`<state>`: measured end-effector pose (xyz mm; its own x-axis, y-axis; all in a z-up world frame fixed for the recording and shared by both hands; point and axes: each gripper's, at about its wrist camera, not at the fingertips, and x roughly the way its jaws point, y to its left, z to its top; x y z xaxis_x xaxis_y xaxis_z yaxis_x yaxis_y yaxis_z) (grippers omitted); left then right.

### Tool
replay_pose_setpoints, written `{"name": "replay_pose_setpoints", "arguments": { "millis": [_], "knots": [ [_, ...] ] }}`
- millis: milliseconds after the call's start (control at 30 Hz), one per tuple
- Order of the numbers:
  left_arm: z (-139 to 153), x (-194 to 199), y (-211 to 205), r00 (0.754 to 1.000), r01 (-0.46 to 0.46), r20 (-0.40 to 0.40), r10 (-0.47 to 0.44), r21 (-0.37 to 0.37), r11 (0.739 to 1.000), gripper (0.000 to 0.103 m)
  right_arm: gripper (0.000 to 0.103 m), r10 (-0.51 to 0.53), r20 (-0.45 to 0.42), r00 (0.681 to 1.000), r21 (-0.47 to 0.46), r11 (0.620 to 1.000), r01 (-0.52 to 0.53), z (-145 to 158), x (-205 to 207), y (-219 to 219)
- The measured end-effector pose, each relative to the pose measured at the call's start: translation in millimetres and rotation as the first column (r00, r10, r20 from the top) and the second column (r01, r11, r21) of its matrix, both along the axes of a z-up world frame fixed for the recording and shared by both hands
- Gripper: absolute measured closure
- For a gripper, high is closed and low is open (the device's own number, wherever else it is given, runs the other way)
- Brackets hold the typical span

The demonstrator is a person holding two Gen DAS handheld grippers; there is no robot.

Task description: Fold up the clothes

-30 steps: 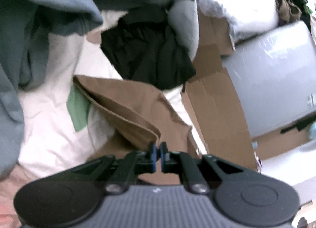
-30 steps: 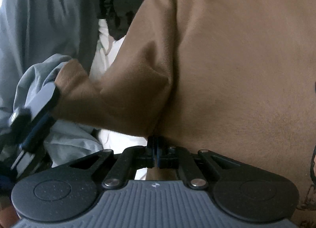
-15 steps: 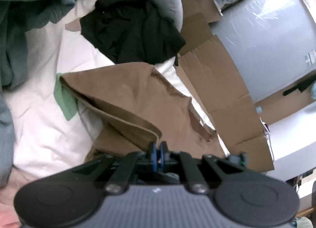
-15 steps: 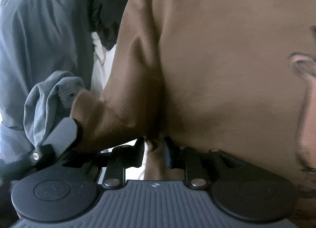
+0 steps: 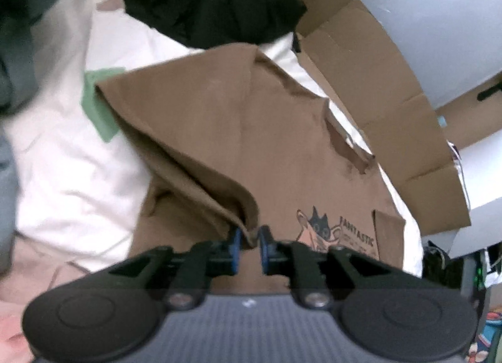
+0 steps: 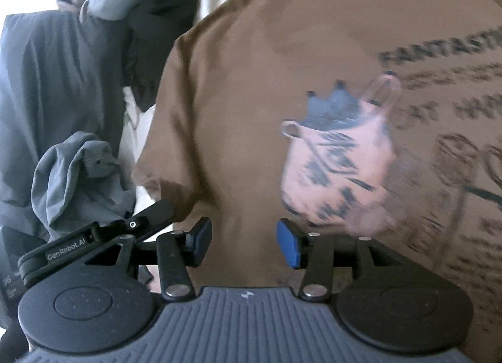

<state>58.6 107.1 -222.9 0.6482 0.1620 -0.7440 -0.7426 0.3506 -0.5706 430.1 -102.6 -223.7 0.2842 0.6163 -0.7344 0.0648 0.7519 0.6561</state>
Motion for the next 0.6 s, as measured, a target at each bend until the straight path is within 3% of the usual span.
{"name": "replay_pose_setpoints", "arguments": {
  "millis": [67, 200, 267, 467, 600],
  "knots": [
    [9.1, -3.1, 1.7, 1.000, 0.001, -0.001, -0.001, 0.014, 1.000, 0.080, 0.049, -0.007, 0.001, 1.000, -0.007, 1.000, 0.007, 1.2, -6.6, -4.3],
    [25.3, -7.6, 8.4, 1.000, 0.010, -0.013, -0.009, 0.048, 0.999, 0.079, 0.048, -0.029, -0.007, 1.000, -0.014, 0.999, 0.028, 1.7, -17.5, -10.4],
    [31.0, -10.7, 16.6, 0.999, -0.009, -0.039, 0.012, 0.083, 0.997, 0.073, 0.048, -0.042, -0.013, 0.999, -0.013, 0.999, 0.042, 1.3, -22.7, -14.4],
    [31.3, -25.0, 58.6, 0.977, -0.138, -0.141, 0.162, 0.168, 0.976, 0.053, 0.048, -0.063, -0.014, 0.998, -0.011, 0.998, 0.063, 3.4, -31.2, -18.3],
    [19.2, -30.6, 81.7, 0.954, -0.199, -0.192, 0.229, 0.165, 0.966, 0.055, 0.048, -0.089, -0.027, 0.996, -0.007, 0.996, 0.089, 1.9, -34.2, -23.3]
  ]
}}
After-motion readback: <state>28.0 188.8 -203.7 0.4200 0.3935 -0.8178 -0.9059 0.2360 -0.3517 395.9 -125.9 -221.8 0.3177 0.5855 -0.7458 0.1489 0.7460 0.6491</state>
